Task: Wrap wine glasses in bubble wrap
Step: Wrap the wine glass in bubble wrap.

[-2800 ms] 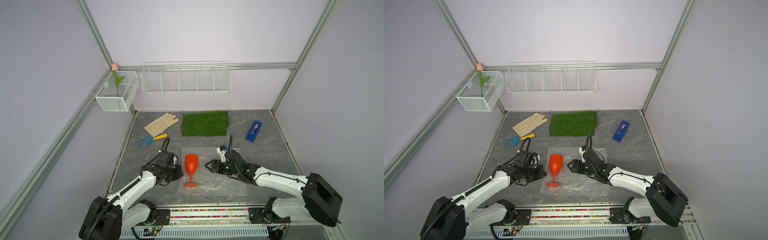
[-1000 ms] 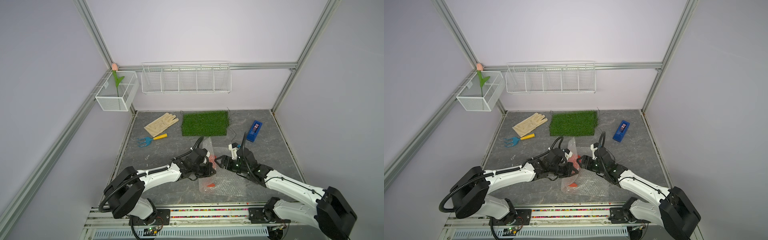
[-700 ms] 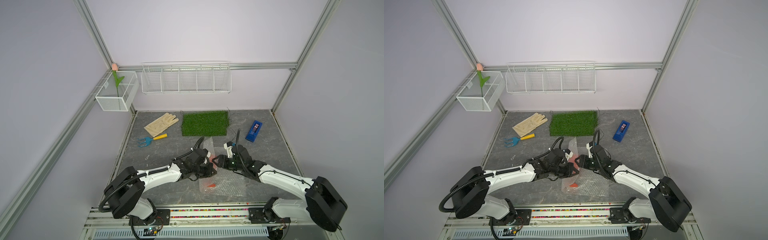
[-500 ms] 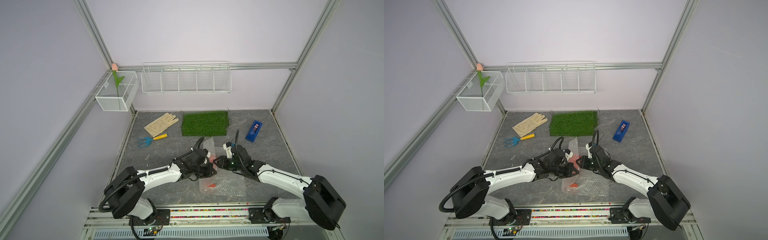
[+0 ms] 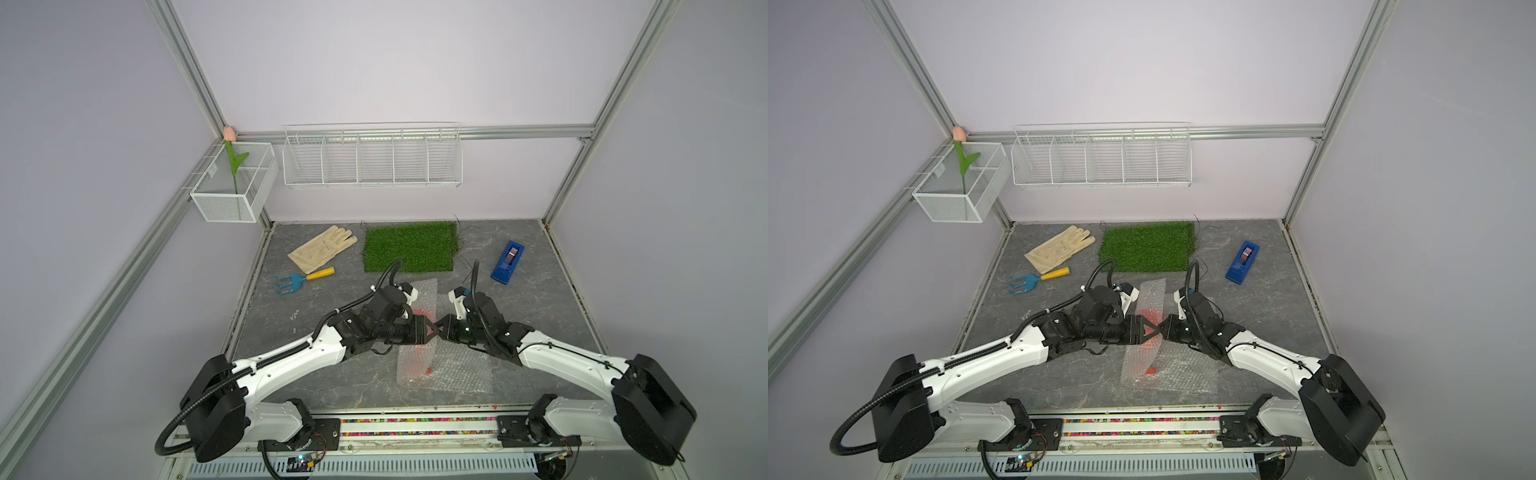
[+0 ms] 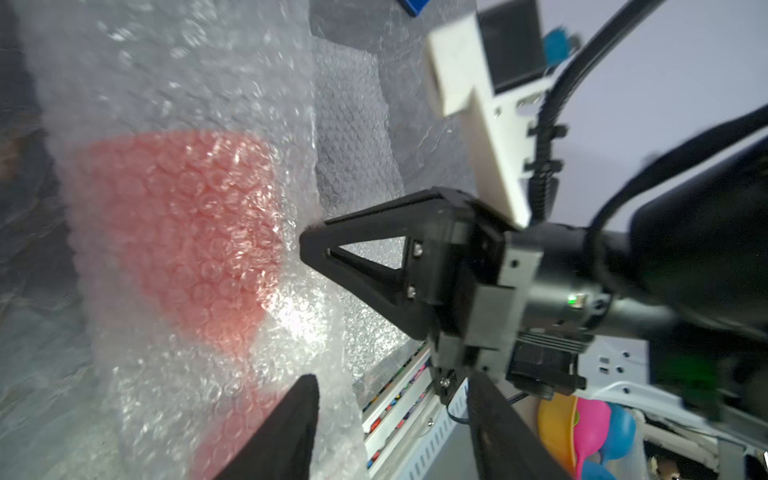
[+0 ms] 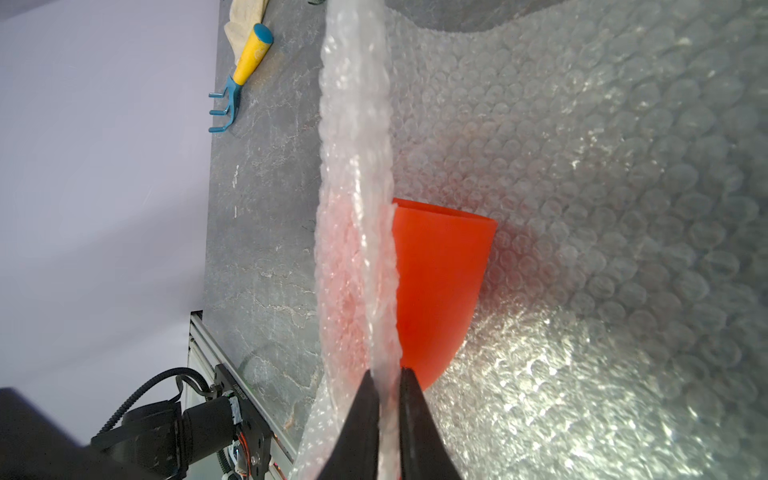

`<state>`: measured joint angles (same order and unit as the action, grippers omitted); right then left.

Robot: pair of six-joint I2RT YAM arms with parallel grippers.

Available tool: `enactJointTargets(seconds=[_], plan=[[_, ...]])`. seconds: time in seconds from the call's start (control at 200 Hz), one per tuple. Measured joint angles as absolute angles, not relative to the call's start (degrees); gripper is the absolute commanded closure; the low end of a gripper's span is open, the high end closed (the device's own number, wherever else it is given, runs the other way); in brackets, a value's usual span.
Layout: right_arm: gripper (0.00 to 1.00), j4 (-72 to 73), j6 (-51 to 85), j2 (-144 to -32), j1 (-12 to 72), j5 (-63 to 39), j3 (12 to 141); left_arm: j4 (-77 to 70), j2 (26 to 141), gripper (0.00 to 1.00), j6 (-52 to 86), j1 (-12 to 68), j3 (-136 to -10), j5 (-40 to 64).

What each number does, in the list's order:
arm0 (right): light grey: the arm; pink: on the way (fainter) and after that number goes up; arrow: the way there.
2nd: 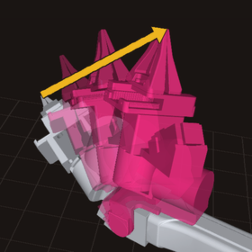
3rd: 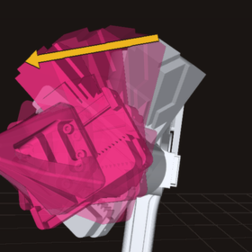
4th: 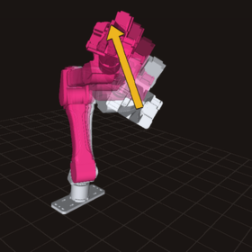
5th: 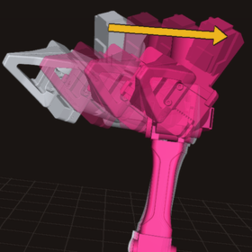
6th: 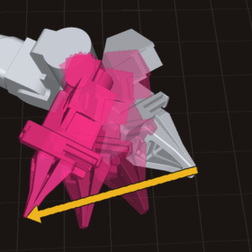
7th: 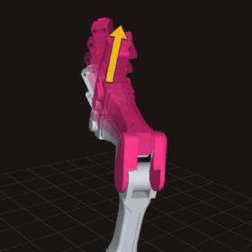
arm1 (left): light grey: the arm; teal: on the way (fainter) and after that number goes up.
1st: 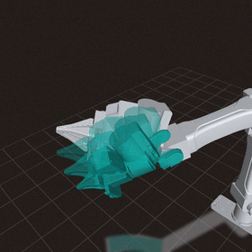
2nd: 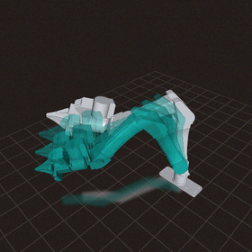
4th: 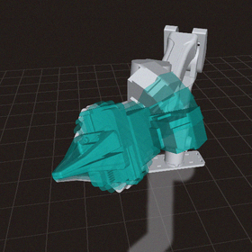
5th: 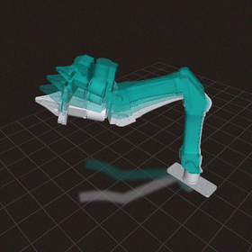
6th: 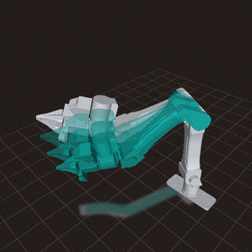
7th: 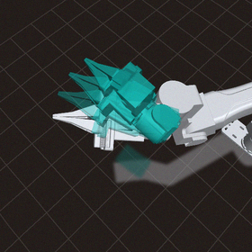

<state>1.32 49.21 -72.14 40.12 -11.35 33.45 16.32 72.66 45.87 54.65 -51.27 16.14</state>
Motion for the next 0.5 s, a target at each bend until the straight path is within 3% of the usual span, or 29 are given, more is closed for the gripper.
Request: enactJointTargets(seconds=[0.165,0.5], plan=[[0.89,-1.2,49.2,-71.2,40.1,-9.1,33.0,18.7,69.9,0.16,43.2,53.1,-50.9,11.9],[0.93,-3.6,49.2,-72.0,40.1,-5.5,32.2,16.8,70.0,0.13,38.5,49.1,-45.3,9.0]])
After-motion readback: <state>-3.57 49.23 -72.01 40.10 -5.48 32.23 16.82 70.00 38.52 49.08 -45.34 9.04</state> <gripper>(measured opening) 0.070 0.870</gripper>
